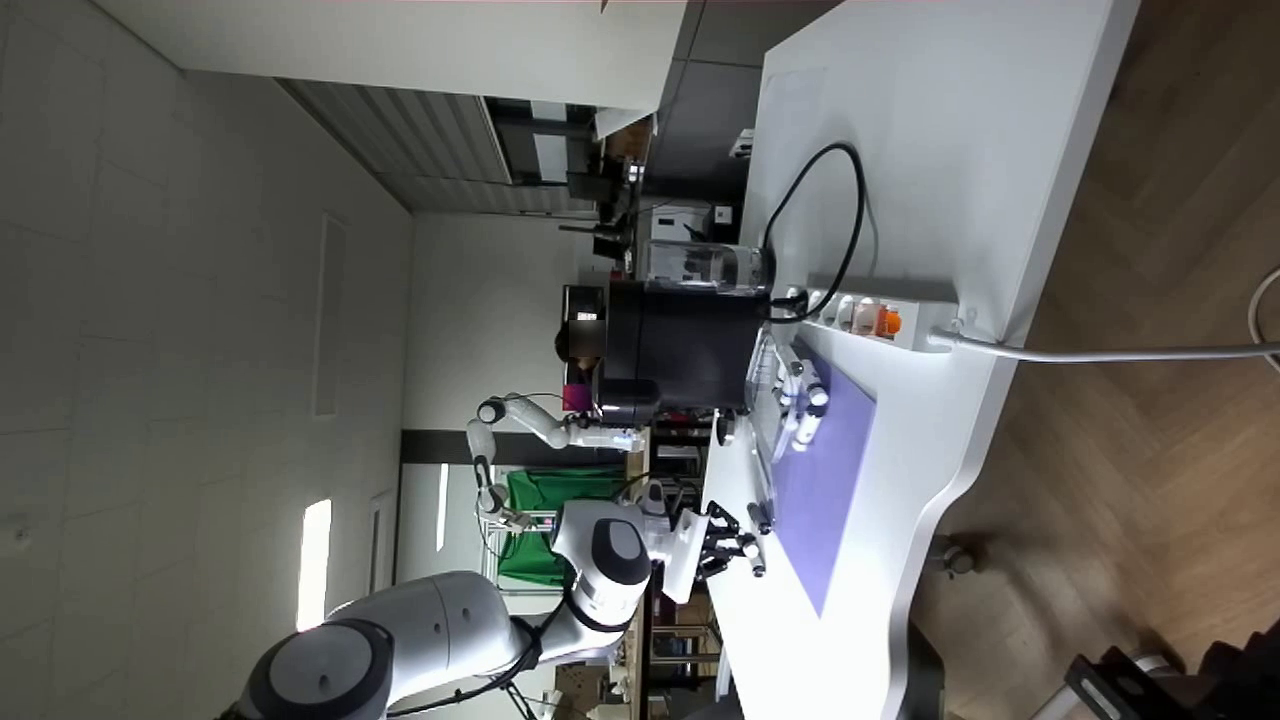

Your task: Remove three bottles from the clear container and place them on the left side of the table

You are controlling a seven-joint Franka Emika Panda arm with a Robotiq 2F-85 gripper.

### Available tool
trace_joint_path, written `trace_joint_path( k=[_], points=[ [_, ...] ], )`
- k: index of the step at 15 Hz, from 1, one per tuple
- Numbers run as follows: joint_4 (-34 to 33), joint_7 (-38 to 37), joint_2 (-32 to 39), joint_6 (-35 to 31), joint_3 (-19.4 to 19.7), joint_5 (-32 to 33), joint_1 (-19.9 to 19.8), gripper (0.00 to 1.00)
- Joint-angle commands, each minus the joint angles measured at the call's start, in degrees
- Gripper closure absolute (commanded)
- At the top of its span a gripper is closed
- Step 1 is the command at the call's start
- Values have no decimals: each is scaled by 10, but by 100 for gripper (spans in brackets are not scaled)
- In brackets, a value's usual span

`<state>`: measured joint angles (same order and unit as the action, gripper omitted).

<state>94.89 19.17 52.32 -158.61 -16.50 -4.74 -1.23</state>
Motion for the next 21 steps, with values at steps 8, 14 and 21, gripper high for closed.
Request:
trace_joint_path(
  k=[8, 14, 21],
  points=[
    [-45, -30, 36, 2, 1, 0, 8, 93],
    [-52, -35, 41, 0, 2, 0, 10, 48],
    [-56, -36, 40, 0, 1, 0, 10, 6]
  ],
)
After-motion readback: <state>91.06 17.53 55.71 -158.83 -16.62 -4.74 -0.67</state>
